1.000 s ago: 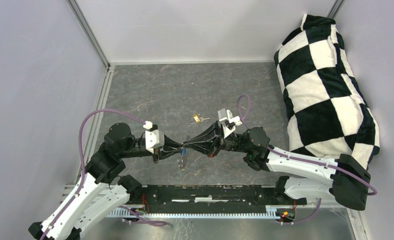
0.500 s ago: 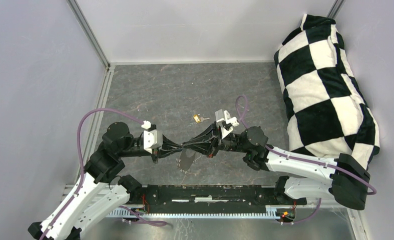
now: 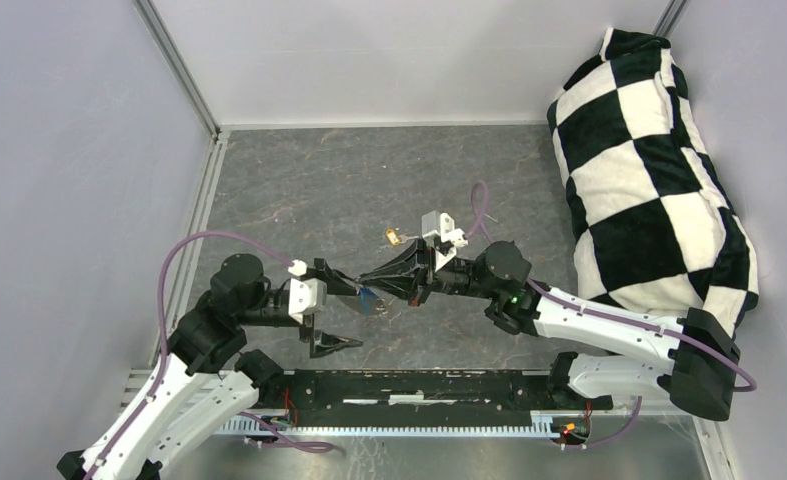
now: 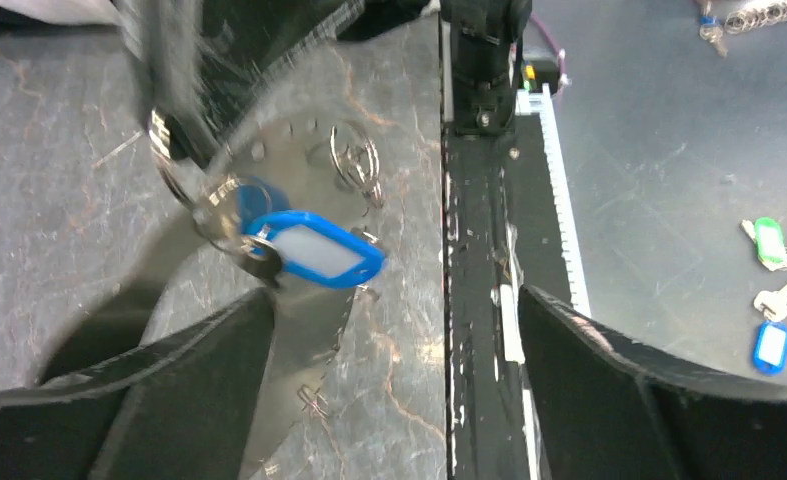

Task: Put the keys on the keyring

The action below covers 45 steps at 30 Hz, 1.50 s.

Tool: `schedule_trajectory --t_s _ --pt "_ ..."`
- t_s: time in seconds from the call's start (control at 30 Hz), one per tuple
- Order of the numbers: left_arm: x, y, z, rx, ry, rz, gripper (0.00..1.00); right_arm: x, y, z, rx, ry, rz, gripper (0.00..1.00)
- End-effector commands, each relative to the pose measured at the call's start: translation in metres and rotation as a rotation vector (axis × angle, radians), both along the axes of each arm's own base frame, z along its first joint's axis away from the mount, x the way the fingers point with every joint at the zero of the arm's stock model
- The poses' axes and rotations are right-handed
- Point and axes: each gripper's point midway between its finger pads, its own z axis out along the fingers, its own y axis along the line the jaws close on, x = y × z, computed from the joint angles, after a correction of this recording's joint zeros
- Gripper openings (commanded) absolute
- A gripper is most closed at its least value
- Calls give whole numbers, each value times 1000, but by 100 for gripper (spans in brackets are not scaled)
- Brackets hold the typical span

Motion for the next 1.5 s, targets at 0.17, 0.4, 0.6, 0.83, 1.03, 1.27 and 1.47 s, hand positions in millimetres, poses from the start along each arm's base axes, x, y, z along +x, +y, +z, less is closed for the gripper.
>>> schedule_trajectory --t_s 0.17,0.4,0.6,0.83,1.03,1.27,1.47 --pt "5 -6 -18 -9 64 11 100 7 -3 48 95 -74 -46 0" --pt "13 -17 -12 -55 93 9 100 17 1 47 72 -68 -112 0" --pt "-11 -15 -16 -62 124 -103 100 21 7 49 39 -87 -157 0" --pt "40 -8 -15 -59 -56 149 70 15 10 53 45 -87 -139 0" --pt "47 -7 -15 -39 -105 166 12 12 7 55 48 -81 -138 0" --pt "49 3 -20 41 -336 123 2 9 5 50 22 -14 -133 16" --pt "66 15 -7 149 -787 74 2 2 -5 32 -109 72 -115 68"
